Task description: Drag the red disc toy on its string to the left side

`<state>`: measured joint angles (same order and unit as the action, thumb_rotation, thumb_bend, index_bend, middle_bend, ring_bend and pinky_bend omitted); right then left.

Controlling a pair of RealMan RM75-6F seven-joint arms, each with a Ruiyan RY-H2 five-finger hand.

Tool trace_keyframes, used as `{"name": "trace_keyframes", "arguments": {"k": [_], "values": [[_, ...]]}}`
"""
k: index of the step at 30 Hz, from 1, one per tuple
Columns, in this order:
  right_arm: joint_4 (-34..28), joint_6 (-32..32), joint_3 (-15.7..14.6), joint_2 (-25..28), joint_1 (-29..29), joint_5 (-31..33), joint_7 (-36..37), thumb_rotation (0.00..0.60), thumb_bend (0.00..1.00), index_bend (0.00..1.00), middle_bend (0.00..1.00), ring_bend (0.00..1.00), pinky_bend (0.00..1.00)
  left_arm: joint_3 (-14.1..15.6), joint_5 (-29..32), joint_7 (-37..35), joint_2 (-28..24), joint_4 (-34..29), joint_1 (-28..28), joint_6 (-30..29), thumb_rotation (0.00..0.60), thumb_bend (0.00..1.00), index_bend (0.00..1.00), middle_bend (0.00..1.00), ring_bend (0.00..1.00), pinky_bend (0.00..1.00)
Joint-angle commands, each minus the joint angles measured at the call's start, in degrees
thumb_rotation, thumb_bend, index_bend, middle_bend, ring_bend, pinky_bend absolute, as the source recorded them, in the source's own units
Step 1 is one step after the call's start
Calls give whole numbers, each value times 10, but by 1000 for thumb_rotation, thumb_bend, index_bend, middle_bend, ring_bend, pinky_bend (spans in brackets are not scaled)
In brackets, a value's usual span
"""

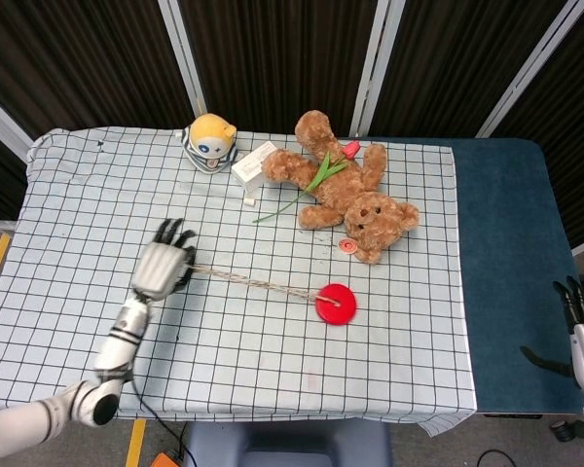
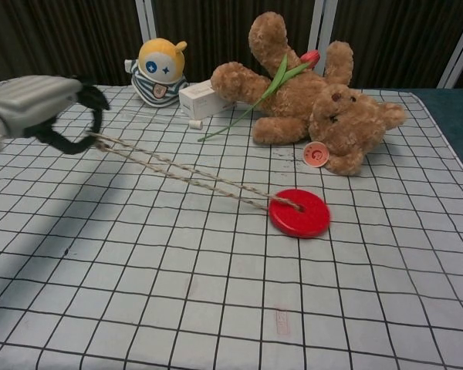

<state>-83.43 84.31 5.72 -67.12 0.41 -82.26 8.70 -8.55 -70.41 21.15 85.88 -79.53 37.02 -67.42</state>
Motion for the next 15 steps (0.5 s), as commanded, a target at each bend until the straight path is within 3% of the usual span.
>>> {"name": "trace_keyframes", "arguments": {"k": [1,9,15], "values": [[-1,-1,-2,-2,1,-2,-3,600,29,0,0,0,0,51,-33,-18,-83,-46,-98,-103,600,716,878,219,23,93],[1,0,-4,-4,1,-1,-4,600,29,0,0,0,0,38,-8,-99,-140,21,-169,-152,600,717,879,229,29,96],[-2,1,-7,-7,3,-5,-12,600,29,0,0,0,0,11,24,-96,-161,82,-188,-159,600,717,882,232,28,95]]}}
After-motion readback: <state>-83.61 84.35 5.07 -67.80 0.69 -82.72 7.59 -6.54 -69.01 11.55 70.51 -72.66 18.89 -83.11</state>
